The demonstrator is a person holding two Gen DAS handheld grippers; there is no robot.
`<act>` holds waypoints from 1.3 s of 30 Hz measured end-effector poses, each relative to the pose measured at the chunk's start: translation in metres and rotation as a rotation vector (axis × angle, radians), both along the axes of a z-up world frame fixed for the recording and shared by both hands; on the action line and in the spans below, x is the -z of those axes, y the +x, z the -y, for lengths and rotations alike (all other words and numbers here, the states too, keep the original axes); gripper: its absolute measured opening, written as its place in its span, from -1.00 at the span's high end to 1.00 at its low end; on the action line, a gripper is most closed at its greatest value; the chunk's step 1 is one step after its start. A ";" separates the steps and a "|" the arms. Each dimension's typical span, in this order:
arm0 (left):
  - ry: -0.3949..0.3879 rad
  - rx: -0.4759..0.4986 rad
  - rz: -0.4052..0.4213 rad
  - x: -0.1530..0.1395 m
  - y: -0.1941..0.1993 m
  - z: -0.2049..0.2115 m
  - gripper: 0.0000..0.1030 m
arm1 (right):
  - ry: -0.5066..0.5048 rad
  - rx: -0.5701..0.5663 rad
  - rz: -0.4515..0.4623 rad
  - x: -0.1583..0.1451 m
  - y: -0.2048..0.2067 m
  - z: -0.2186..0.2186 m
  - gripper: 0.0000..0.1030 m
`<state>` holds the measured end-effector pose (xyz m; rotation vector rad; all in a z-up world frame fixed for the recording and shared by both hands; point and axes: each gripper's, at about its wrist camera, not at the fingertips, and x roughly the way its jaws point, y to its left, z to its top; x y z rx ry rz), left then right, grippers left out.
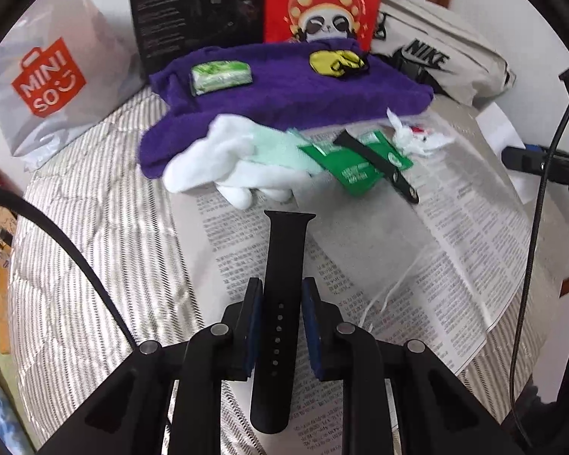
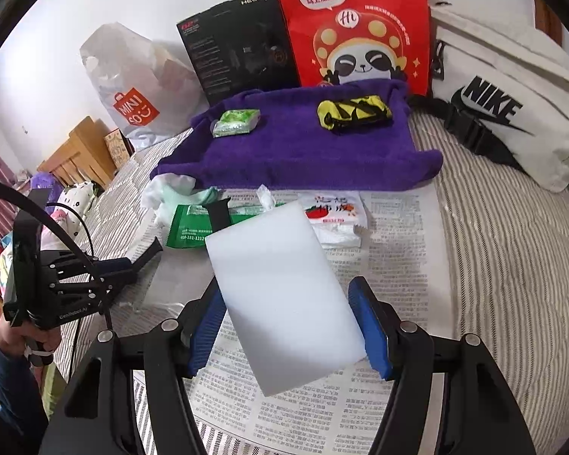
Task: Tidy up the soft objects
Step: 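Carry the black strap toward the towel with left tool while right tool holds sponge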
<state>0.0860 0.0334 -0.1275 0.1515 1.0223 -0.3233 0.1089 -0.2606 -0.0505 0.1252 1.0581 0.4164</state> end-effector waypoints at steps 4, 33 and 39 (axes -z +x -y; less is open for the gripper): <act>-0.019 -0.013 0.013 -0.013 0.000 -0.005 0.61 | -0.009 -0.002 0.006 -0.007 0.003 0.001 -0.25; -0.074 -0.030 0.058 -0.071 0.103 -0.012 0.61 | -0.068 -0.022 -0.004 -0.020 0.101 -0.003 -0.25; -0.089 -0.022 0.058 -0.070 0.141 -0.010 0.61 | -0.091 -0.009 -0.017 -0.011 0.136 -0.003 -0.25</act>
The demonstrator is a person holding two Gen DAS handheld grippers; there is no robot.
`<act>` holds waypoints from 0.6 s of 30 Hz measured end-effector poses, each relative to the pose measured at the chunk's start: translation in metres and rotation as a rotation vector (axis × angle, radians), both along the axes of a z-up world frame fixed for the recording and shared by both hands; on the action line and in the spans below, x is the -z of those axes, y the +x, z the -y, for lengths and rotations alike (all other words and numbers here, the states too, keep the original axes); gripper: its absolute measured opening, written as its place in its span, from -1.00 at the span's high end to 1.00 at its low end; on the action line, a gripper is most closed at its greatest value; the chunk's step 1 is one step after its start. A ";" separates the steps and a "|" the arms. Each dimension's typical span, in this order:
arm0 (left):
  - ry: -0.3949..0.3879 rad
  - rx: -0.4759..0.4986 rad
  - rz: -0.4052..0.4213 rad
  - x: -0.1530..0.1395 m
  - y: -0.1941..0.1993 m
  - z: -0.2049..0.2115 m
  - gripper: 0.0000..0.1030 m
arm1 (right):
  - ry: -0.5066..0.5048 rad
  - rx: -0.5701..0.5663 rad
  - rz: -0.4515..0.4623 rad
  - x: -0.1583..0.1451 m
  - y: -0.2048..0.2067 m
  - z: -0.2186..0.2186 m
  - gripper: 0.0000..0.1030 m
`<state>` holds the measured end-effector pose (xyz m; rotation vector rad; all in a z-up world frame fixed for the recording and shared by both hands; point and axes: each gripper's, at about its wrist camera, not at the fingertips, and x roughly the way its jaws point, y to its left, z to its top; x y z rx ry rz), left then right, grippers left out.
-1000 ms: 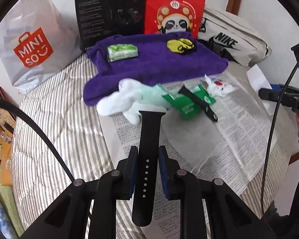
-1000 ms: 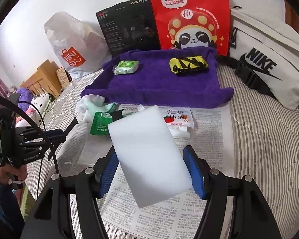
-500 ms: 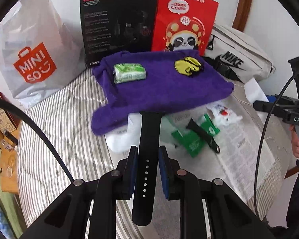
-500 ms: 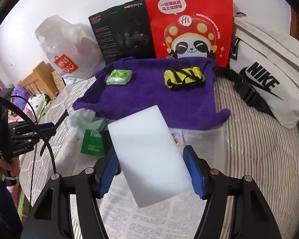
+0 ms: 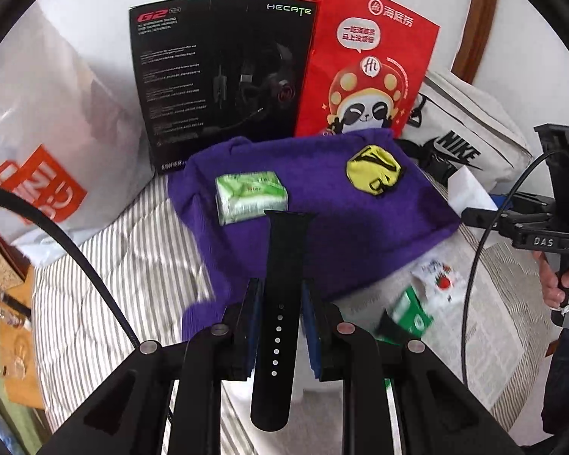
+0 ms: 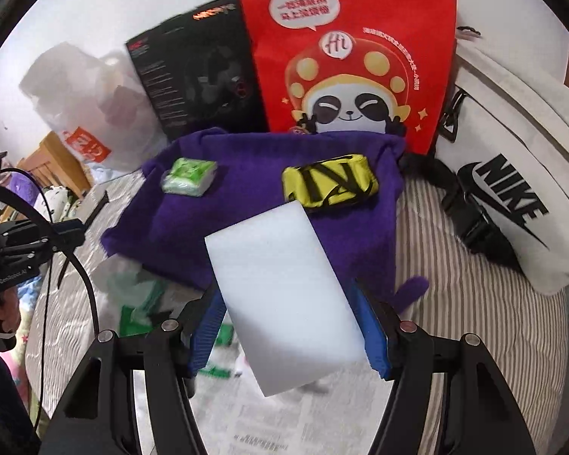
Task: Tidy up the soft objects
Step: 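Carry the black strap toward the towel with left tool while right tool holds sponge, then lower strap onto towel with left tool while right tool sets sponge there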
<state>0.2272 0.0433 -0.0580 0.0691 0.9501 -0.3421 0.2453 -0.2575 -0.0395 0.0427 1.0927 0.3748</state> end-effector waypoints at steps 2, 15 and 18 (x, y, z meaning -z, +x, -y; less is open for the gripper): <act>-0.006 0.003 -0.002 0.002 0.012 0.001 0.61 | -0.015 0.010 -0.011 0.007 0.012 0.002 -0.25; -0.025 0.056 -0.032 0.018 0.073 0.022 0.61 | -0.077 0.028 -0.095 0.058 0.066 0.002 -0.25; -0.024 0.066 -0.039 0.021 0.085 0.029 0.61 | -0.093 0.001 -0.094 0.065 0.074 -0.003 -0.25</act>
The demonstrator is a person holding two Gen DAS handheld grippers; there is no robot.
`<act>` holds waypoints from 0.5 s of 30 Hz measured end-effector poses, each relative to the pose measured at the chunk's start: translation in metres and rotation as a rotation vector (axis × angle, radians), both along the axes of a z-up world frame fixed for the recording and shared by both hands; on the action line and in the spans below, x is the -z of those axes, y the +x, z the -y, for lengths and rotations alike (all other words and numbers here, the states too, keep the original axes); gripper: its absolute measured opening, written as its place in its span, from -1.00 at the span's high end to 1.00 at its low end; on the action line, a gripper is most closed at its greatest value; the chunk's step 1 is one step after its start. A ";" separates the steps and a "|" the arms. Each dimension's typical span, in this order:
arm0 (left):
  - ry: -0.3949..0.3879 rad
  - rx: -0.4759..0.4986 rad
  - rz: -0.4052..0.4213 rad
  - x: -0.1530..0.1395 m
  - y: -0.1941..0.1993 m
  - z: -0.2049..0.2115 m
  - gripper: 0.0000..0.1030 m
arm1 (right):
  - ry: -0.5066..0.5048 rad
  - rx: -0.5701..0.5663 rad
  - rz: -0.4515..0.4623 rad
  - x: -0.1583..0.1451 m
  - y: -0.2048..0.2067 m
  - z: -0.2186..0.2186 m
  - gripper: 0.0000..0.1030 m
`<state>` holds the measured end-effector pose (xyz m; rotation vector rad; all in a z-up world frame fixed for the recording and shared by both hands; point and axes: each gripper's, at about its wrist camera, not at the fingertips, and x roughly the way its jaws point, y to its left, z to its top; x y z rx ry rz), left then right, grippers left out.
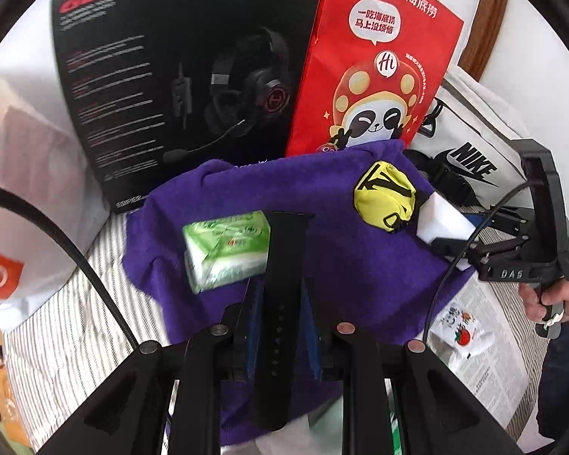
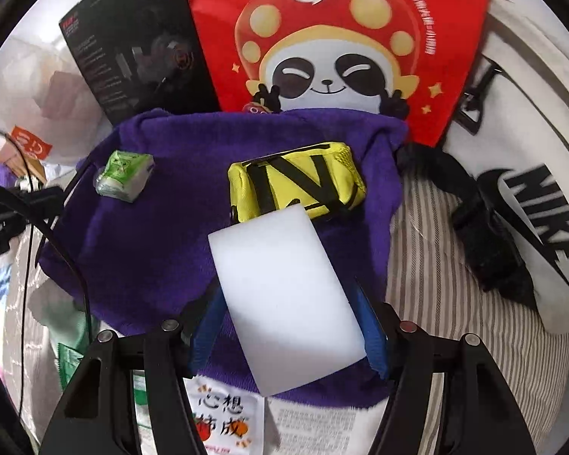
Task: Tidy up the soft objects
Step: 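Lower strap onto towel with left tool while right tool sets sponge there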
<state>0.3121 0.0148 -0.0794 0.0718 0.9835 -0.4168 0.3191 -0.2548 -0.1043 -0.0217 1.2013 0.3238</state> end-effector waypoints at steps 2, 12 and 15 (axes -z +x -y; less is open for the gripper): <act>0.002 0.009 -0.007 0.004 0.006 0.005 0.61 | -0.020 -0.017 -0.001 0.005 0.005 -0.004 -0.25; 0.040 0.054 -0.063 0.040 0.019 0.023 0.60 | -0.040 -0.058 -0.022 0.025 0.015 -0.013 -0.24; 0.045 0.055 -0.075 0.047 0.018 0.022 0.60 | -0.048 -0.070 -0.020 0.027 0.015 -0.015 -0.24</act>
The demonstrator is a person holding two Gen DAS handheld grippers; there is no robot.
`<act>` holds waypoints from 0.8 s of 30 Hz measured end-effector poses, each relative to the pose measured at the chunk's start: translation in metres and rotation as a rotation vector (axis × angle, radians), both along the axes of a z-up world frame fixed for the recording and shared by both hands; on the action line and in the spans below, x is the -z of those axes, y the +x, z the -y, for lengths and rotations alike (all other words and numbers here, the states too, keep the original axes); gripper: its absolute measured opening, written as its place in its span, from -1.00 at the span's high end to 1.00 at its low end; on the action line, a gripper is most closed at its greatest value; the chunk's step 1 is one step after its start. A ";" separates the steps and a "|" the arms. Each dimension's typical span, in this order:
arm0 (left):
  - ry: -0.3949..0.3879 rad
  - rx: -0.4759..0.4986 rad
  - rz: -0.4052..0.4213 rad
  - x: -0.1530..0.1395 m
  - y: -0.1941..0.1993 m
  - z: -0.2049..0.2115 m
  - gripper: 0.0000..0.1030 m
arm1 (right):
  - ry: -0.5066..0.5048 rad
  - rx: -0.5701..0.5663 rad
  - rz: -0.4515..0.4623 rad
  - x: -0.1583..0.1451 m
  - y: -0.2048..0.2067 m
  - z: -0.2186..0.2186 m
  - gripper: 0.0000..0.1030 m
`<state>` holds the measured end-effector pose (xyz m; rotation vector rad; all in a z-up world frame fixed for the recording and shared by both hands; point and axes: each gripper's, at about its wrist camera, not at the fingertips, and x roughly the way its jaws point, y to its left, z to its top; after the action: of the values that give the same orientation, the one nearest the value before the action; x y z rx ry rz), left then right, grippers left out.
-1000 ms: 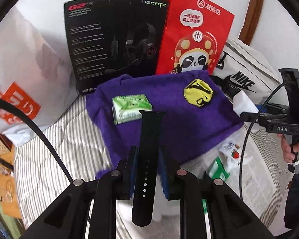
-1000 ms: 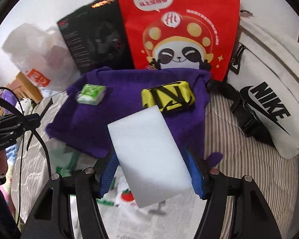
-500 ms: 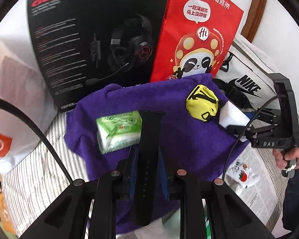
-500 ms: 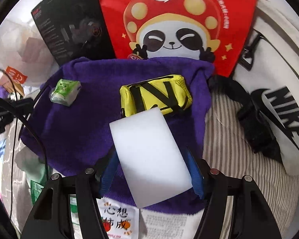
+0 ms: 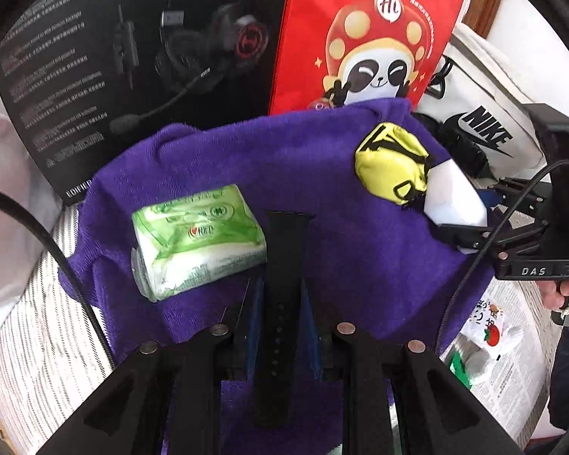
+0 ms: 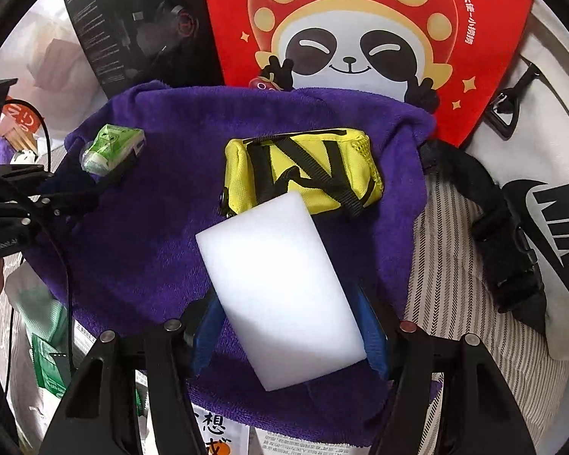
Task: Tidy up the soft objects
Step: 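Lower strap onto towel with left tool while right tool sets sponge there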
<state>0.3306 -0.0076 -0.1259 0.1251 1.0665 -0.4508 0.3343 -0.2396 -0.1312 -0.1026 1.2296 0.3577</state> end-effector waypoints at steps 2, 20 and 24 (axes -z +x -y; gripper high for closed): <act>0.007 -0.002 -0.009 0.004 0.002 0.000 0.60 | 0.005 -0.001 0.004 0.001 -0.001 0.000 -0.24; 0.073 -0.033 -0.017 -0.003 -0.002 -0.001 0.02 | -0.001 -0.037 0.046 -0.017 -0.017 0.007 -0.69; 0.069 -0.060 0.012 -0.021 -0.017 -0.009 -0.06 | 0.010 -0.010 0.050 -0.028 -0.021 0.013 -0.69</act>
<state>0.3140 0.0017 -0.1053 0.1566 1.0712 -0.3590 0.3138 -0.2524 -0.1035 -0.1082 1.1783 0.3677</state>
